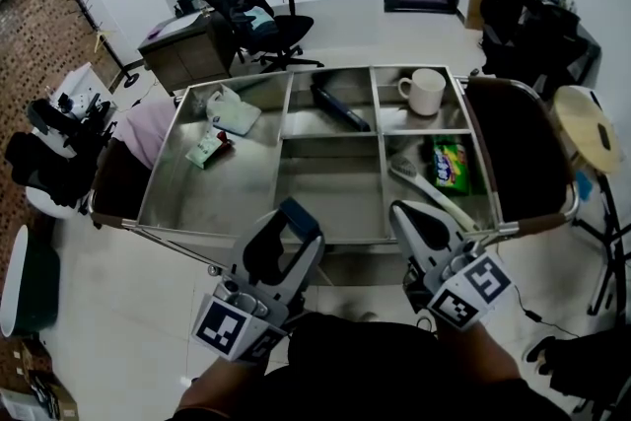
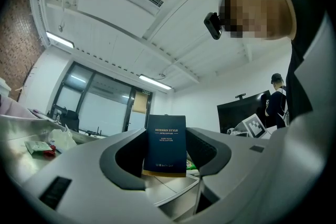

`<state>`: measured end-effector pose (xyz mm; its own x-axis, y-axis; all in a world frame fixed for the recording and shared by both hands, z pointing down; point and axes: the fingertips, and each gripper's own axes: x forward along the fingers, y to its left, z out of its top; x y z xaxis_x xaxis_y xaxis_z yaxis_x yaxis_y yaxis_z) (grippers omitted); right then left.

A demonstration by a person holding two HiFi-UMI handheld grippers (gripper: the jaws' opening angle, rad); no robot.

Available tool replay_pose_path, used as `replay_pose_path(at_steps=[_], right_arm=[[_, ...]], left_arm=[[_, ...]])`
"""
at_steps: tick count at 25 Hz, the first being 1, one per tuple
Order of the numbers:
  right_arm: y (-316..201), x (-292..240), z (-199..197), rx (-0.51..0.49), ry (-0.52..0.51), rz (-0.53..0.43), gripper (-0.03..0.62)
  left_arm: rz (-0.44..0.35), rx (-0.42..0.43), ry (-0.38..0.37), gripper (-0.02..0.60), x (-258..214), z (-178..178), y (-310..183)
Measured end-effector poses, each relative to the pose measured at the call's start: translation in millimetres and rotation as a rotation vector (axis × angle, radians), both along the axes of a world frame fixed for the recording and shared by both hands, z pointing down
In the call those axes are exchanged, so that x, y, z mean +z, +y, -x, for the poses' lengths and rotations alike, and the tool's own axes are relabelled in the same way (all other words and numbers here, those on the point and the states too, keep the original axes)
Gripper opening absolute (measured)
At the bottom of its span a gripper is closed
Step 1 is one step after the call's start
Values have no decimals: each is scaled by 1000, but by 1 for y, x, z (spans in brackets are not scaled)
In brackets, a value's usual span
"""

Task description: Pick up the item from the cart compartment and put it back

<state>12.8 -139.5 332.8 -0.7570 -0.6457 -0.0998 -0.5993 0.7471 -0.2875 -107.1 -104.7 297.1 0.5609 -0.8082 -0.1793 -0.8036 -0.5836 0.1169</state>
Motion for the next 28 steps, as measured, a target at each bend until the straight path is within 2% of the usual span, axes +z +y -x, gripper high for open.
replay_pose_path(at_steps=[11, 18, 28], right_arm=[[0, -2, 2, -4, 3, -16, 16], [2, -1, 0, -2, 0, -3, 15], [3, -2, -6, 17, -5, -7, 15]], left_arm=[[-4, -13, -32, 232, -1, 3, -1], [-52, -69, -113, 232, -24, 13, -23], [39, -79, -240, 232, -10, 5, -64]])
